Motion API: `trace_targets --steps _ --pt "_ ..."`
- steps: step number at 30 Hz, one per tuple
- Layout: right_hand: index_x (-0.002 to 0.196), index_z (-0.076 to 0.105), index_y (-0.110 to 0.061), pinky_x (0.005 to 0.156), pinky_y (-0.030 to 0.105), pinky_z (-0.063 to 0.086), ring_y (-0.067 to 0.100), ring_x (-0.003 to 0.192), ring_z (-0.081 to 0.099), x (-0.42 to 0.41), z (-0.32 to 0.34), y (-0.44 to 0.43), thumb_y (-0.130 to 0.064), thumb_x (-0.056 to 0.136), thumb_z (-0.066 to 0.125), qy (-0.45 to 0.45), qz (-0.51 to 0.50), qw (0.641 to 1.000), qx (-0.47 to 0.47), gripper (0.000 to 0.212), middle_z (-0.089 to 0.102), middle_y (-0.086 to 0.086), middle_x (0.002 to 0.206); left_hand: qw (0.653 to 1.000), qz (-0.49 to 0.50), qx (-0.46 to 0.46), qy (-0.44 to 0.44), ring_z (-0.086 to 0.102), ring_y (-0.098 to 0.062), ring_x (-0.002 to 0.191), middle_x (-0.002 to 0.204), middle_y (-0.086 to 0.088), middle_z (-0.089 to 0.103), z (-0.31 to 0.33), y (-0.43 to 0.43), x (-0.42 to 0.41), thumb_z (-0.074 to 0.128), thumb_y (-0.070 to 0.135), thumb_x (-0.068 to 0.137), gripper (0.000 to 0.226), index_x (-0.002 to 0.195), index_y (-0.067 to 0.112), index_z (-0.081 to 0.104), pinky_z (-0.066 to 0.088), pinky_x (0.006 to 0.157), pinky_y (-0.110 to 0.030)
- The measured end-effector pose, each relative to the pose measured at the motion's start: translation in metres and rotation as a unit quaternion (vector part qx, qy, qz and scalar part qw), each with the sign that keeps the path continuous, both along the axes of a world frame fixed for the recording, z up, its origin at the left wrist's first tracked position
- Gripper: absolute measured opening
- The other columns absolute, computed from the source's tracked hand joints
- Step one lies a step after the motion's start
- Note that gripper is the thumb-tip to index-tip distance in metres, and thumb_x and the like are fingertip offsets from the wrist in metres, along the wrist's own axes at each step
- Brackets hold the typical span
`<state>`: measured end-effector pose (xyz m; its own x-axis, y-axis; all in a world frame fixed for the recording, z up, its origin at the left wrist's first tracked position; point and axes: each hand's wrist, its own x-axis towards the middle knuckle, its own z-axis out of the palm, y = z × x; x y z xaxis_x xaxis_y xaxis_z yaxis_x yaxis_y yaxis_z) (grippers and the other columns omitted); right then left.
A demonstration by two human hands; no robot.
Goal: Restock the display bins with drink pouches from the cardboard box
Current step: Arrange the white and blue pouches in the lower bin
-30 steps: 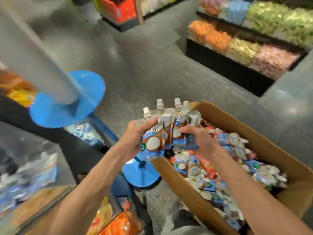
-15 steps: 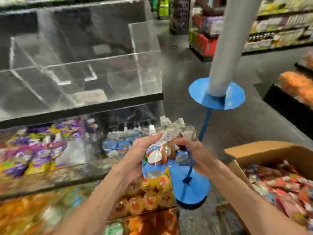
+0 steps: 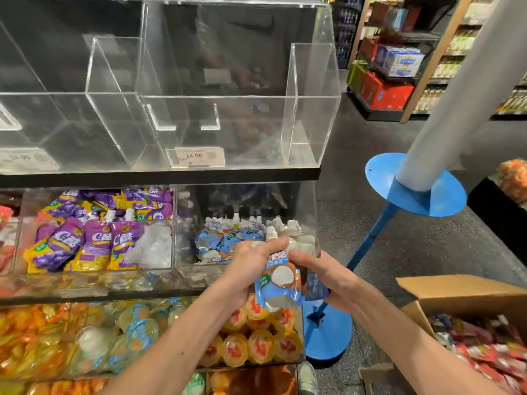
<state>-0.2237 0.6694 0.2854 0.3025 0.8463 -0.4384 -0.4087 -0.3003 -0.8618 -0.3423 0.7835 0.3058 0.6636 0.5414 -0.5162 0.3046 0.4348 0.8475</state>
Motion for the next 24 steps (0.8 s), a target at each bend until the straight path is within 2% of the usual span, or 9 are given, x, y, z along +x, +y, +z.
trace_targets --steps 2,4,8,9,11,13,15,19,24 --pt "0.123 0.067 -0.01 0.099 0.049 0.053 0.034 0.109 0.068 0.006 -0.002 0.006 -0.032 0.083 0.073 0.01 -0.003 1.0 -0.01 0.046 0.071 0.016 0.118 0.999 0.034 -0.039 0.002 0.074 -0.027 0.072 0.089 -0.017 0.076 -0.002 0.005 0.006 0.072 0.03 0.088 0.038 0.108 -0.002 0.069 0.056 0.057 -0.029" --pt "0.12 0.068 -0.005 0.089 0.045 0.057 0.034 0.1 0.07 0.012 -0.003 0.01 -0.028 0.081 0.071 0.067 -0.045 0.996 -0.023 0.045 0.071 0.018 0.116 0.99 0.063 -0.122 -0.014 0.074 -0.029 0.073 0.095 -0.021 0.075 -0.001 0.011 0.012 0.068 0.032 0.091 0.041 0.11 -0.004 0.069 0.058 0.059 -0.033" --pt "0.115 0.067 -0.002 0.078 0.039 0.06 0.029 0.086 0.072 0.026 -0.002 0.014 -0.025 0.08 0.068 0.133 -0.082 0.987 -0.027 0.042 0.07 0.022 0.115 0.964 0.095 -0.239 -0.064 0.072 -0.033 0.093 0.107 -0.02 0.073 -0.003 0.026 0.028 0.064 0.036 0.089 0.041 0.1 -0.002 0.075 0.055 0.091 -0.046" --pt "0.113 0.068 -0.002 0.077 0.039 0.06 0.029 0.084 0.072 0.03 0.0 0.015 -0.026 0.078 0.068 0.138 -0.086 0.986 -0.025 0.042 0.07 0.022 0.116 0.958 0.109 -0.254 -0.076 0.071 -0.032 0.089 0.1 -0.017 0.074 -0.005 0.031 0.031 0.066 0.034 0.083 0.037 0.097 0.001 0.075 0.055 0.091 -0.045" --pt "0.112 0.068 -0.002 0.078 0.041 0.059 0.03 0.085 0.071 0.04 0.002 0.015 -0.026 0.078 0.067 0.14 -0.092 0.986 -0.021 0.042 0.069 0.023 0.116 0.955 0.112 -0.259 -0.093 0.061 -0.023 0.065 0.069 -0.011 0.066 -0.007 0.037 0.035 0.065 0.026 0.072 0.024 0.08 0.004 0.069 0.058 0.069 -0.033" --pt "0.118 0.066 0.001 0.085 0.044 0.056 0.033 0.09 0.068 0.051 0.004 0.013 -0.027 0.078 0.067 0.136 -0.098 0.986 -0.012 0.049 0.068 0.025 0.118 0.957 0.106 -0.251 -0.102 0.061 -0.021 0.061 0.061 -0.008 0.06 -0.01 0.046 0.04 0.059 0.014 0.074 0.014 0.079 0.002 0.064 0.062 0.066 -0.035" --pt "0.117 0.067 0.0 0.082 0.045 0.056 0.033 0.087 0.067 0.06 0.006 0.011 -0.029 0.074 0.069 0.13 -0.105 0.986 -0.01 0.052 0.067 0.024 0.114 0.961 0.119 -0.23 -0.1 0.067 -0.022 0.062 0.066 -0.011 0.063 -0.016 0.059 0.045 0.052 0.003 0.084 0.01 0.089 0.001 0.061 0.062 0.074 -0.042" --pt "0.113 0.067 0.001 0.074 0.04 0.059 0.03 0.081 0.068 0.072 0.007 0.006 -0.024 0.071 0.072 0.122 -0.11 0.986 0.002 0.049 0.067 0.025 0.11 0.988 0.127 -0.084 -0.013 0.044 -0.012 0.044 0.06 -0.007 0.052 -0.037 0.091 0.064 0.044 -0.005 0.091 0.02 0.079 0.008 0.053 0.058 0.066 -0.033" --pt "0.106 0.068 0.0 0.07 0.037 0.06 0.027 0.077 0.07 0.079 0.008 0.003 -0.023 0.072 0.072 0.099 -0.118 0.988 0.019 0.04 0.07 0.02 0.098 0.973 0.012 0.176 0.149 0.057 -0.018 0.065 0.08 -0.009 0.065 -0.071 0.116 0.1 0.059 0.004 0.094 0.012 0.084 0.008 0.065 0.049 0.051 -0.025"
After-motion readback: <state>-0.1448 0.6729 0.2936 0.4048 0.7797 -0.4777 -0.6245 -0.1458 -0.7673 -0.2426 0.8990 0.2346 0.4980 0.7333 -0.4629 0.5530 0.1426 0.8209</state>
